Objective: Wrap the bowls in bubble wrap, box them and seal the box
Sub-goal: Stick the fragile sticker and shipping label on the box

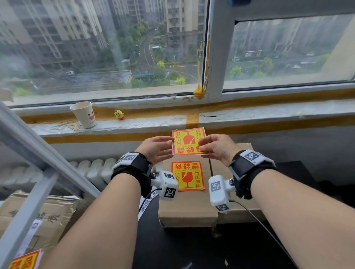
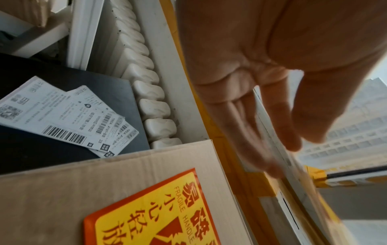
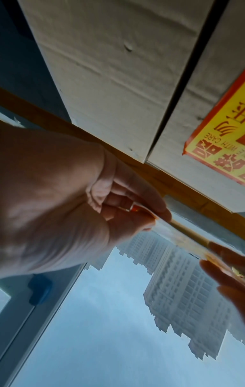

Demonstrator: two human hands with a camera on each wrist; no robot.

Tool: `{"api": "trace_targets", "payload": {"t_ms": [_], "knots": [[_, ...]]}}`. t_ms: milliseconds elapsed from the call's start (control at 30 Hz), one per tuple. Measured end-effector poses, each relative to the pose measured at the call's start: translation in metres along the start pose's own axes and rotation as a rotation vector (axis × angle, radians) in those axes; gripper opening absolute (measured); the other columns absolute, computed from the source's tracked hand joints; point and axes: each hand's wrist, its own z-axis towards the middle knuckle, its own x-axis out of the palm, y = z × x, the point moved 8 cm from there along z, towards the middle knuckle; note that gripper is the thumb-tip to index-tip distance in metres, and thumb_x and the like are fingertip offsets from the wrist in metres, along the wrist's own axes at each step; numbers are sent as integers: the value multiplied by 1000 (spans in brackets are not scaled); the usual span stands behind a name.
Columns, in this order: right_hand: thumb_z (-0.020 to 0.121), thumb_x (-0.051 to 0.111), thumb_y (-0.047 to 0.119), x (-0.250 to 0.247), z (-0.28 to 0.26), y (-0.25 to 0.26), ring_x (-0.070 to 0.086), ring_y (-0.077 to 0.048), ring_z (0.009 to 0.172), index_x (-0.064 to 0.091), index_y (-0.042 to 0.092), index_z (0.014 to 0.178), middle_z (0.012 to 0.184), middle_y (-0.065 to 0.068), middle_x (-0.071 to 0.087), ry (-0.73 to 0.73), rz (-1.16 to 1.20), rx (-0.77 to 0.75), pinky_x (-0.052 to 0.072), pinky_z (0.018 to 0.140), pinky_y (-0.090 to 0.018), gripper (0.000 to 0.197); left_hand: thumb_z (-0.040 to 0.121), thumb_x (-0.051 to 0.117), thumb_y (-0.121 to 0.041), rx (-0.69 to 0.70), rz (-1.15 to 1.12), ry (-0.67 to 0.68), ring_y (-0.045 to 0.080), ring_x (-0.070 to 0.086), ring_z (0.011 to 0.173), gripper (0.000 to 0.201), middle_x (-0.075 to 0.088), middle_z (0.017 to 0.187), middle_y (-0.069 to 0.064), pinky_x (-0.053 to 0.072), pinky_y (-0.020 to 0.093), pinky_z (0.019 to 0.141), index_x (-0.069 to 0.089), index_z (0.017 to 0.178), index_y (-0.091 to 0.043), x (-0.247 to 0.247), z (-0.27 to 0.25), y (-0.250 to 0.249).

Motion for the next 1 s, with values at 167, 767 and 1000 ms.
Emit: {"api": "trace_targets", "payload": {"t_ms": [167, 767, 1000], "knots": [[87, 60, -11, -6, -2, 0, 67, -21, 86, 65, 6, 89, 103, -11, 66, -5, 1, -17, 58, 66, -26, 18, 85, 65, 4, 12, -37, -71, 22, 73, 72, 25, 72, 85, 14, 59, 26, 61, 57, 108, -2, -2, -1, 0], [87, 60, -11, -10, 2, -7, 67, -22, 91, 67, 6, 89, 104, -11, 66, -4, 21, -11, 58, 67, -28, 18, 85, 63, 5, -46, -17, 6, 22, 73, 74, 15, 73, 87, 16, 60, 25, 62, 65, 99, 1, 5, -8, 6], [87, 68, 4, -8, 3, -10, 63, -24, 101, 69, 11, 91, 114, -12, 65, -8, -121, -11, 57, 83, -37, 8, 84, 63, 8, -27, -12, 1, 22, 73, 68, 11, 72, 77, 14, 59, 24, 58, 64, 90, -1, 10, -9, 5]]}}
